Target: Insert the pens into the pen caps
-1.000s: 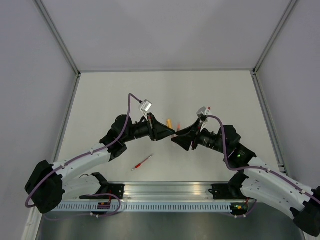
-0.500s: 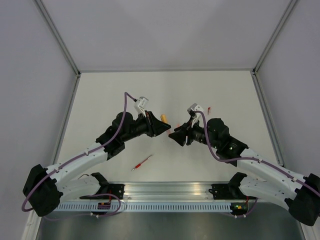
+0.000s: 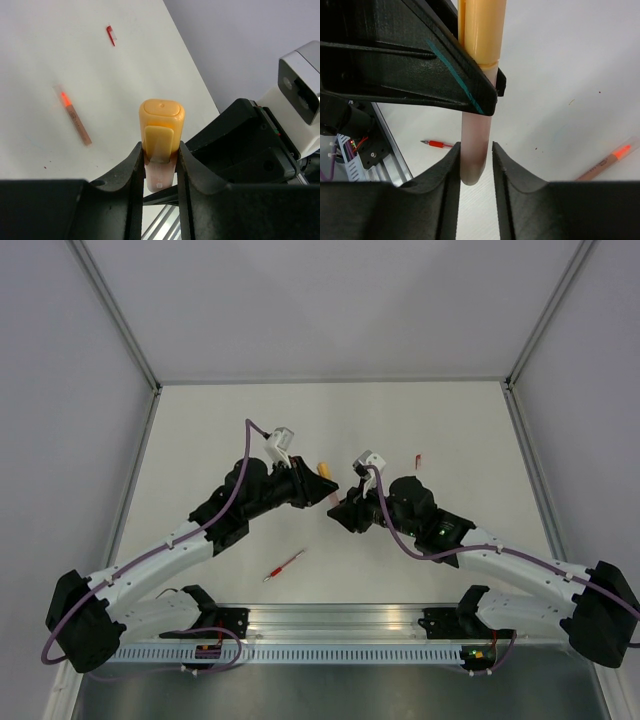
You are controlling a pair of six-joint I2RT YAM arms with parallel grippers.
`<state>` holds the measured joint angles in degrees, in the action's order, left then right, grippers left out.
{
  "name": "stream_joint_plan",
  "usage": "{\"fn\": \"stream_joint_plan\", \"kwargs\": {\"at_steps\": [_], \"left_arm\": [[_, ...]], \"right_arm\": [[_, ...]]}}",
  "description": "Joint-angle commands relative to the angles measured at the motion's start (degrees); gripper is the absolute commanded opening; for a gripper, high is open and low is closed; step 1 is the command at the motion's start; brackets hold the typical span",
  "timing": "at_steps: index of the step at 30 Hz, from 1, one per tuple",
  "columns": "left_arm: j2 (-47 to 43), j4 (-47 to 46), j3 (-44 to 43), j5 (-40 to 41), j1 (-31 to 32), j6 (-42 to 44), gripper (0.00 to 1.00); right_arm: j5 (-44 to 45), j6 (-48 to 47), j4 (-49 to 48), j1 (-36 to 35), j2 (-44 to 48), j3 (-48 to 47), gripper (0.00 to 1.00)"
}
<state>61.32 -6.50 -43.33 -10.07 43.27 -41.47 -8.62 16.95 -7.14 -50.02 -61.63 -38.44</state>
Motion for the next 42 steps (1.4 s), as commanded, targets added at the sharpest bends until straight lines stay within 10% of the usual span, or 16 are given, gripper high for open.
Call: {"fn": "stream_joint_plan", "kwargs": {"at_steps": [1, 8, 16, 23, 42], "left_arm": [[0.1, 0.2, -1.9, 1.3, 0.2, 1.2, 0.02], [1.4, 1.1, -2.4, 1.5, 0.2, 1.0, 0.02], [1.1, 0.6, -1.9, -0.2, 0.2, 1.0, 0.03], [-1.0, -3.2, 0.0, -4.5, 0.2, 1.4, 0.53], [-9.1, -3.5, -0.2, -11.5, 0.3, 4.9, 0.93]], "right_arm": [[2.9, -0.9, -3.6, -0.7, -1.2, -2.5, 0.32], [4.5, -0.7, -4.9, -0.8, -1.5, -2.7, 0.29], [3.9, -1.4, -6.7, -0.8, -2.0, -2.0, 0.0], [-0.1, -0.2, -9.4, -0.8, 0.5, 0.2, 0.0], [-2.9, 1.0, -6.3, -0.8, 7.2, 2.4, 0.0]]}}
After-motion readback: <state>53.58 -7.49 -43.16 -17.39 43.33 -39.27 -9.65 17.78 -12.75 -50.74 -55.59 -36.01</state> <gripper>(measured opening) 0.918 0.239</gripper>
